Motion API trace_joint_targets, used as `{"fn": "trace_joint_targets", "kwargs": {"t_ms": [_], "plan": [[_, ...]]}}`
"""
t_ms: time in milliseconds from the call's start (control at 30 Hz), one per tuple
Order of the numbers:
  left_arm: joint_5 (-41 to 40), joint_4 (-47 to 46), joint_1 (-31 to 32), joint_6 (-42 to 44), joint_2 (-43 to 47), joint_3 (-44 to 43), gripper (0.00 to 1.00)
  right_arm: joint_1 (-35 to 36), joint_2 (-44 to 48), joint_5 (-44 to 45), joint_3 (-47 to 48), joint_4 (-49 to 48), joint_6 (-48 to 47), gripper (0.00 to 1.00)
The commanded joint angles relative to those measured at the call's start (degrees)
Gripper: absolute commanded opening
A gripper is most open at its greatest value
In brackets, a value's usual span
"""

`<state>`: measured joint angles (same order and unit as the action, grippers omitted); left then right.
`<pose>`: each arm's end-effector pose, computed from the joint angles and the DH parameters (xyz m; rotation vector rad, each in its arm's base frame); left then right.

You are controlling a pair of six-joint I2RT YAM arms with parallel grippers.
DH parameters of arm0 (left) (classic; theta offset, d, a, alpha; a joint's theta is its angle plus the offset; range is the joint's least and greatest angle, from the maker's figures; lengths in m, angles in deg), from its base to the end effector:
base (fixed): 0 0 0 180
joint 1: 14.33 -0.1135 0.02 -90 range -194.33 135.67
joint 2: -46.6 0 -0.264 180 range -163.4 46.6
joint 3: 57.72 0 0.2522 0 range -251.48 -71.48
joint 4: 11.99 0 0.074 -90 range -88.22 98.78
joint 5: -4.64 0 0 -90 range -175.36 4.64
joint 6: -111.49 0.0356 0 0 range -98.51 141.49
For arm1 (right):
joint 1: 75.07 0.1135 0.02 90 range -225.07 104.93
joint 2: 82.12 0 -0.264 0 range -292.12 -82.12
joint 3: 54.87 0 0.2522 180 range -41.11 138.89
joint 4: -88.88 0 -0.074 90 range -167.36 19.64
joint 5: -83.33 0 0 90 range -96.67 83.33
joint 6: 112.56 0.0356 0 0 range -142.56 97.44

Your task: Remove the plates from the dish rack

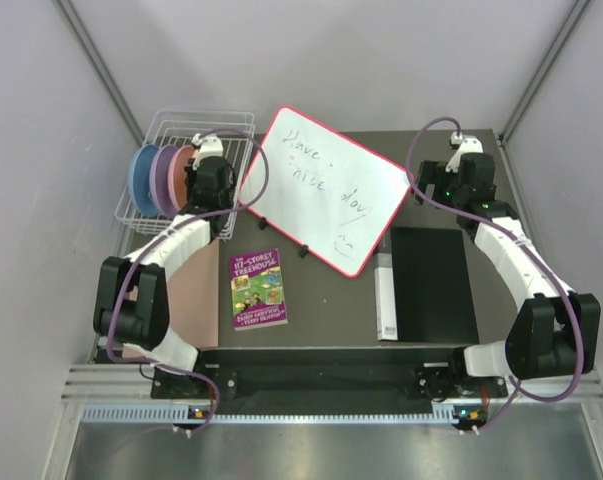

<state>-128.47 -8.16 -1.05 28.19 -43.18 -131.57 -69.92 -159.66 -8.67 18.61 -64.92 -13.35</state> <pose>0.3517 -0.0580 0.2745 -0.1802 1.8591 0.6371 0.3079 0.0290 0.2982 0.0535 2.1034 0.1875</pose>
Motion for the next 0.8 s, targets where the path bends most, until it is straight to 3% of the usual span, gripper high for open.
{"fn": "trace_joint_targets", "kwargs": {"t_ms": [0,267,667,767], "plan": [[-11.71,-14.23,4.03,4.28,-1.1,-1.43,0.0,0.04,0.63,0.24,1.45,-1.46,0.1,1.0],[-22.53,-17.75,5.27,7.8,0.74,-2.74,0.0,0.04,1.86,1.47,1.8,-0.32,-1.13,1.0],[-26.84,-16.52,7.89,8.15,6.81,-6.87,0.0,0.04,2.22,0.68,1.27,-1.37,-0.86,1.0],[-25.8,-11.63,10.35,5.97,9.08,-8.02,0.0,0.04,1.69,-0.55,2.23,-1.2,-1.04,1.0]]}}
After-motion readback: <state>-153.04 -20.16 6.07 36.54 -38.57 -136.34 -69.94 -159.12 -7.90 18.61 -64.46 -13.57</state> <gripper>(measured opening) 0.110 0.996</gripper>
